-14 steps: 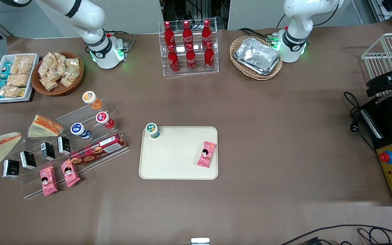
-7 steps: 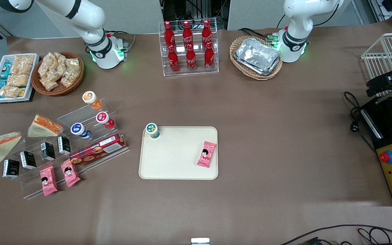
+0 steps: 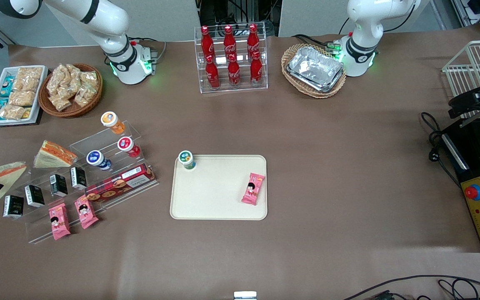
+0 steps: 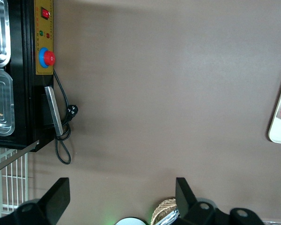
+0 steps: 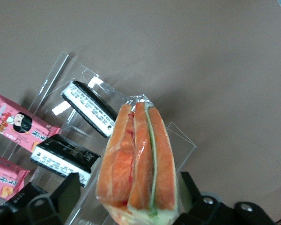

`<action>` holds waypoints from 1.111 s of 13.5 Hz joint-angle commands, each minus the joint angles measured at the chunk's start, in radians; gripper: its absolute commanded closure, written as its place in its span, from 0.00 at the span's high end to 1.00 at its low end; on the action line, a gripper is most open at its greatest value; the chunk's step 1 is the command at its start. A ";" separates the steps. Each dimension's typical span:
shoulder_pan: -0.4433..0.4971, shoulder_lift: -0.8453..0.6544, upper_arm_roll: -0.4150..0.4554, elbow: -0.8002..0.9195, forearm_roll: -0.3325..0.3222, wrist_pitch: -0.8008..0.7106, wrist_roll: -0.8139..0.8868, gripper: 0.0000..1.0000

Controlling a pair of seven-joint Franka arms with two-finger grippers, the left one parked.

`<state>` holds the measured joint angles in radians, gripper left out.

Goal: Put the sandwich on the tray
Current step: 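Lift the wrapped sandwich out of the rack with the right gripper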

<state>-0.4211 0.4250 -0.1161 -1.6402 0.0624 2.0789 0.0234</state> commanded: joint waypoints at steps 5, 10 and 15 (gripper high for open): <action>-0.007 0.018 0.004 0.013 0.010 0.012 -0.005 0.51; -0.012 -0.024 0.004 0.029 0.001 -0.003 -0.017 0.19; 0.005 -0.078 0.010 0.149 0.002 -0.224 0.003 0.19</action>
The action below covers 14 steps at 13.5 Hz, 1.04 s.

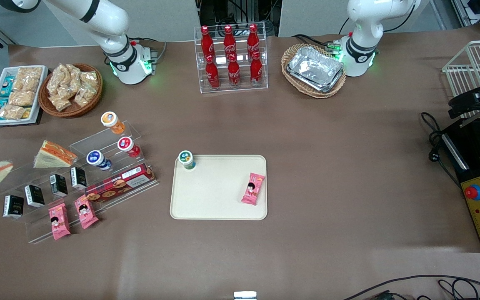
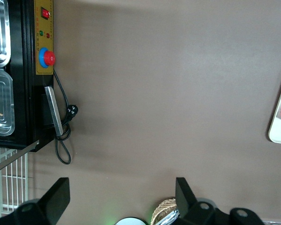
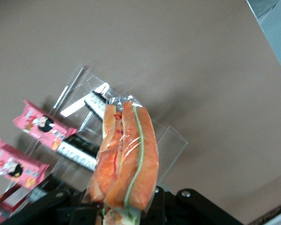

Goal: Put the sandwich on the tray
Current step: 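Lift the wrapped sandwich out of the rack with the right gripper, then carry the sandwich over the cream tray with the right gripper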

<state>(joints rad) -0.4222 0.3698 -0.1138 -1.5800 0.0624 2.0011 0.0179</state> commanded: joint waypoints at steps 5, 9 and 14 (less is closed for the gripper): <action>0.121 -0.090 0.009 0.130 -0.003 -0.315 0.256 0.19; 0.267 -0.130 0.013 0.130 0.013 -0.410 0.599 0.19; 0.485 -0.144 0.020 0.126 0.030 -0.446 1.044 0.19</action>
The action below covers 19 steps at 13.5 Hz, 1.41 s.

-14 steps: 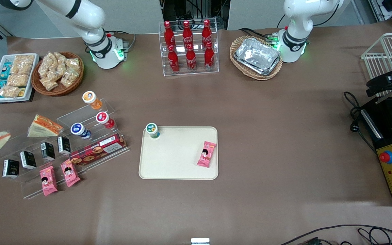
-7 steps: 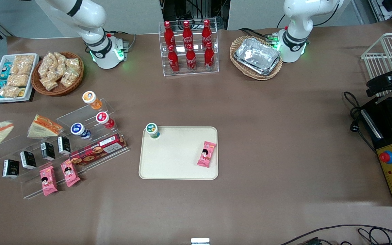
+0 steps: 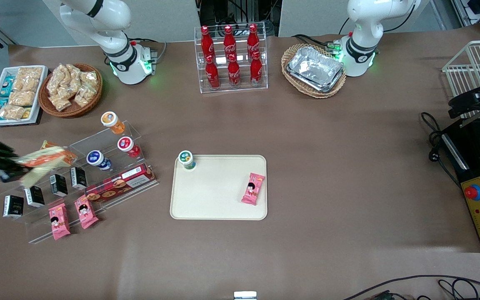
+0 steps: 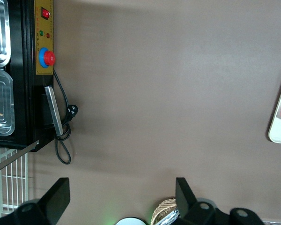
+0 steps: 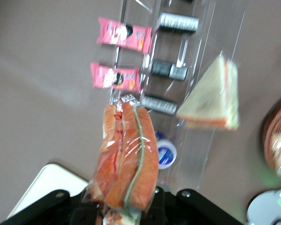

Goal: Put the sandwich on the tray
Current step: 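Carry the sandwich over the cream tray with the right gripper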

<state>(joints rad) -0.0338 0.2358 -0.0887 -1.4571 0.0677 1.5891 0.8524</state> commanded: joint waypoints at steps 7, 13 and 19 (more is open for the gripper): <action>0.406 0.077 -0.008 -0.002 0.096 0.102 0.738 0.18; 0.526 0.183 -0.008 -0.005 0.099 0.350 0.978 0.18; 0.571 0.305 -0.009 -0.005 0.098 0.478 1.076 0.16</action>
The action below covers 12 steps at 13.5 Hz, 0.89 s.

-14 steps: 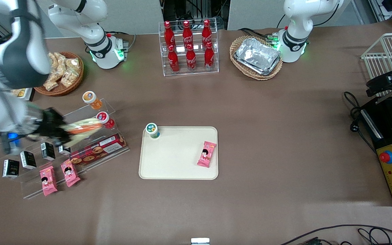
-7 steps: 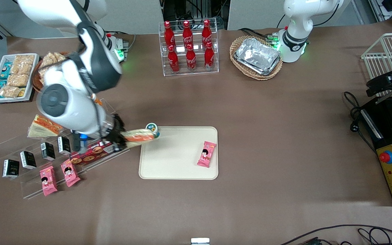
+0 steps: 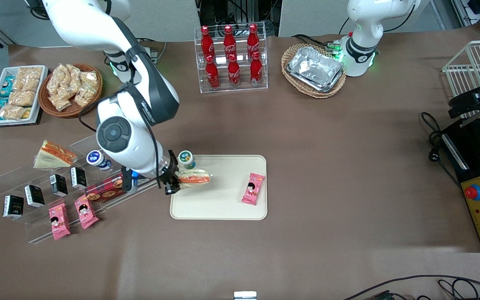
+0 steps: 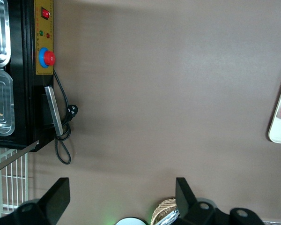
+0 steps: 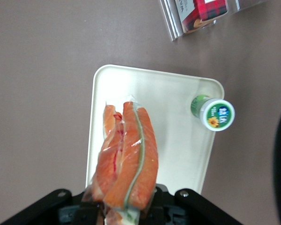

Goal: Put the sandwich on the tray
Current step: 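Carry the sandwich over the cream tray with the right gripper, then lower the sandwich onto the tray and open the right gripper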

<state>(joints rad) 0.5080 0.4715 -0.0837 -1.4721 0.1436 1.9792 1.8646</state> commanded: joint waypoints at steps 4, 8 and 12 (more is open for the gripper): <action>0.044 0.163 -0.014 0.012 0.019 0.194 0.134 0.14; 0.078 0.246 -0.016 0.013 0.016 0.308 0.148 0.13; 0.093 0.300 -0.016 0.019 0.017 0.391 0.202 0.09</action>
<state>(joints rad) 0.5804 0.7337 -0.0858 -1.4775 0.1460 2.3195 2.0222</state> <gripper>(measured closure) 0.806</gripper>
